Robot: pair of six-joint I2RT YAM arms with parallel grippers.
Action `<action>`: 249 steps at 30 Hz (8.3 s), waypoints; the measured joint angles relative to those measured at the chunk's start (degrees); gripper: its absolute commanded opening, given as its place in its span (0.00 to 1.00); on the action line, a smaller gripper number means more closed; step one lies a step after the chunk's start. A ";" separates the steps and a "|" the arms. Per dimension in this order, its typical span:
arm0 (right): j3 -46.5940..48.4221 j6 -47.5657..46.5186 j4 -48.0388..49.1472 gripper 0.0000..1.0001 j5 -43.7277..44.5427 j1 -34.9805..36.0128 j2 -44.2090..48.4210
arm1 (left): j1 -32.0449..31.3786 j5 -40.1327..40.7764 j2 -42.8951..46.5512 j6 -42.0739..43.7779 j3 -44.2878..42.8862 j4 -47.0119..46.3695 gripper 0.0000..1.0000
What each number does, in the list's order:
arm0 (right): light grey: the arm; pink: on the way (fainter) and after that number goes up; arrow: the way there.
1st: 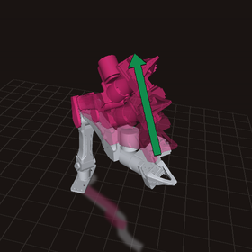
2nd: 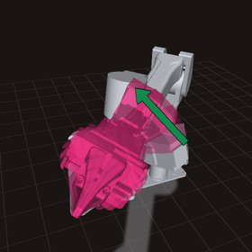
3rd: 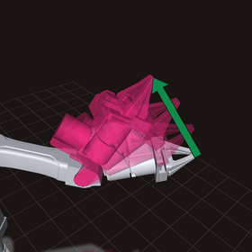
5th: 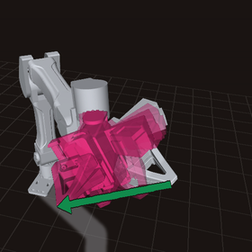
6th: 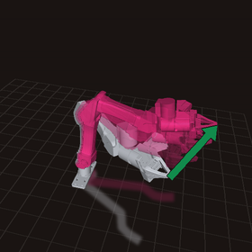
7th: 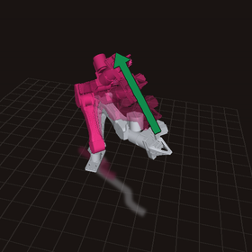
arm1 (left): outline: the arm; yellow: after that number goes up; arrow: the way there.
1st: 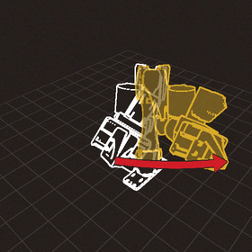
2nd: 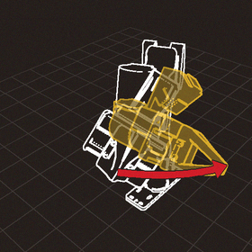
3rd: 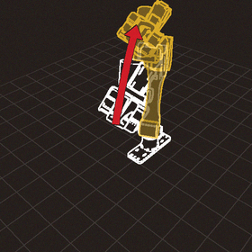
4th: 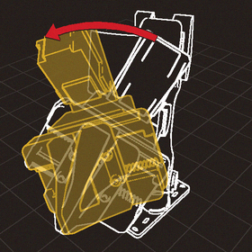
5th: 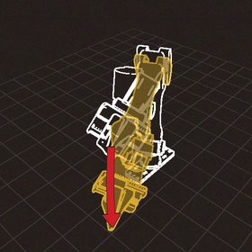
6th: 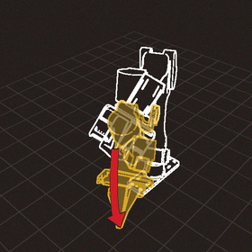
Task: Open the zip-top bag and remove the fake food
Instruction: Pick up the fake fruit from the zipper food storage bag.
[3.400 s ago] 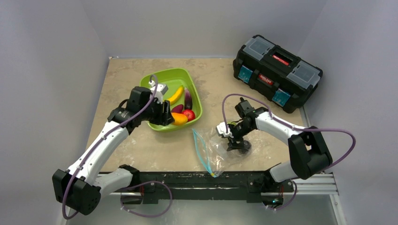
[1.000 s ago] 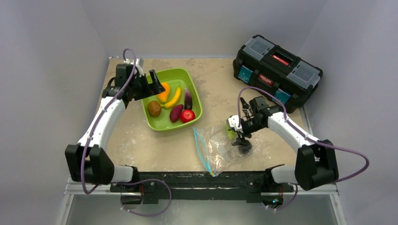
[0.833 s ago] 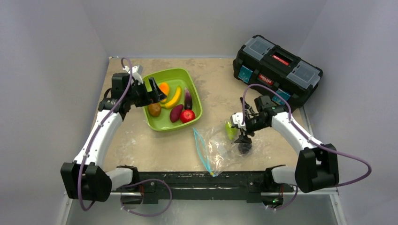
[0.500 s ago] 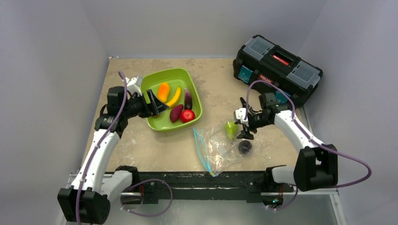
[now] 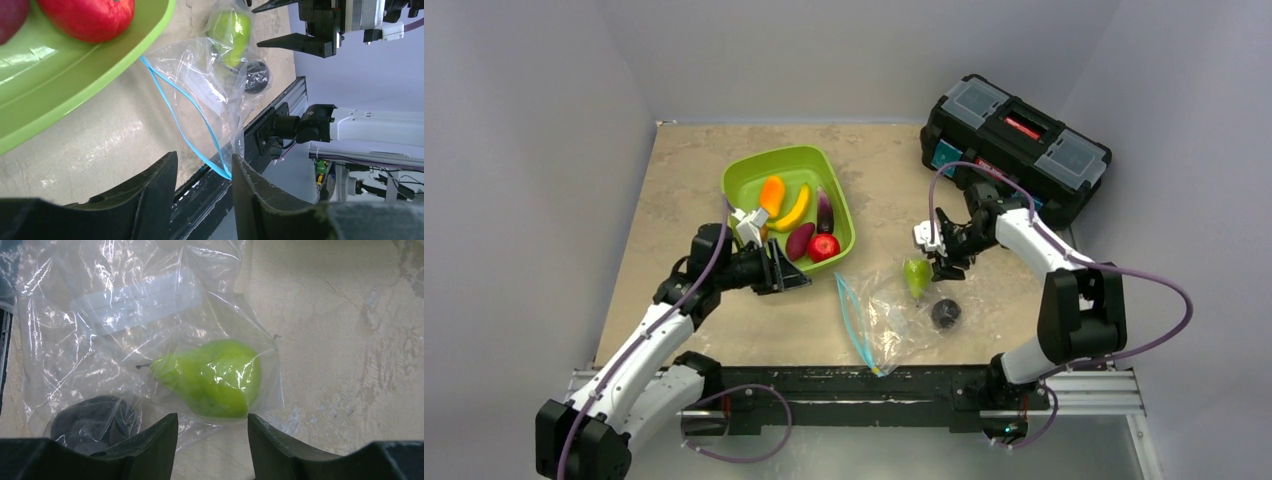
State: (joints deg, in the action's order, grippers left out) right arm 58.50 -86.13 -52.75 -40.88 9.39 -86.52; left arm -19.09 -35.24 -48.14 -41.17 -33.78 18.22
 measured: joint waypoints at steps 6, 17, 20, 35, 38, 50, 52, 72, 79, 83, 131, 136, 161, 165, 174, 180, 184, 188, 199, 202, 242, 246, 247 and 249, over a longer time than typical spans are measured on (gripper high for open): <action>0.85 -0.02 0.61 0.38 2.29 1.70 -3.19 | -4.83 1.29 -3.67 -2.38 1.60 -3.56 0.36; 1.05 2.14 2.69 0.11 4.35 4.61 -7.45 | -15.13 3.85 -16.55 -4.55 1.55 -9.68 0.40; 1.03 3.04 2.89 0.09 4.22 4.66 -7.82 | -16.83 4.52 -19.19 -5.03 1.42 -10.43 0.46; -5.75 11.87 8.59 0.04 3.85 4.66 -3.52 | -22.62 6.51 -28.70 -8.39 -2.82 -13.75 0.54; -6.54 12.96 9.27 0.02 3.78 4.66 -2.23 | -22.84 7.45 -29.66 -9.40 -3.28 -13.97 0.51; -8.33 17.18 12.33 0.00 2.43 4.63 1.29 | -24.28 8.90 -37.20 -11.82 -6.05 -12.90 0.36; -8.87 17.66 12.76 0.00 2.38 4.63 1.92 | -24.48 8.81 -38.05 -12.09 -6.14 -13.00 0.12; -12.59 20.76 15.32 0.00 10.16 -0.17 8.92 | -24.55 7.28 -31.56 -10.75 -3.23 -26.80 0.00; -13.84 17.35 10.32 0.41 8.87 -0.22 9.70 | -24.55 7.21 -34.36 -10.71 -3.06 -26.88 0.00; -13.73 13.75 6.58 0.51 6.45 -0.39 15.32 | -24.55 6.91 -35.32 -10.67 -3.06 -26.75 0.00; -11.54 1.68 3.74 0.43 9.11 16.87 5.55 | -24.55 4.07 -40.15 -6.14 -7.63 -22.75 0.00; -6.45 0.46 -1.51 0.49 6.86 16.41 10.01 | -24.55 3.76 -40.15 -5.88 -7.63 -23.34 0.00; -13.25 8.31 7.74 0.22 9.53 21.64 6.43 | -24.55 1.57 -42.40 -3.04 -13.42 -22.99 0.00; -13.62 12.61 12.31 0.00 11.43 22.64 4.04 | -24.55 1.55 -42.84 -2.69 -13.57 -22.80 0.00; -12.98 24.20 19.74 0.31 11.96 22.73 2.86 | -24.52 1.51 -42.99 -3.21 -13.57 -23.47 0.00; -8.00 19.65 12.31 0.47 7.17 18.53 7.08 | -24.13 0.90 -42.99 -5.44 -12.90 -26.71 0.00; -4.20 14.62 6.67 0.52 4.74 16.20 10.95 | -23.26 0.02 -42.99 -8.17 -10.99 -30.51 0.00; -4.24 12.20 3.19 0.56 1.29 16.46 12.20 | -22.53 -0.70 -43.34 -10.73 -10.10 -33.64 0.00; -12.59 15.28 10.14 0.48 1.73 19.98 9.75 | -22.49 -1.70 -45.53 -12.87 -10.08 -37.18 0.00; -14.40 16.87 13.99 0.32 3.10 21.16 8.79 | -22.49 -1.88 -46.05 -13.18 -10.08 -37.40 0.00; -15.47 25.70 24.94 0.06 6.43 22.10 5.53 | -24.50 11.06 -31.85 -0.79 -5.75 -16.22 0.47; -15.47 25.70 24.94 0.06 6.40 22.10 5.53 | -25.31 11.04 -34.75 -1.25 -6.62 -16.37 0.49; -15.47 25.70 24.94 0.06 6.40 22.10 5.53 | -25.55 11.04 -35.47 -1.25 -6.99 -16.35 0.49; -15.47 25.70 24.94 0.06 6.36 22.10 5.53 | -25.83 11.04 -36.33 -1.25 -7.52 -16.37 0.49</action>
State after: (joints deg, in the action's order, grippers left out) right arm 43.03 -60.42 -27.81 -34.52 31.48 -80.99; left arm -44.93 -24.21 -84.47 -42.41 -41.30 1.85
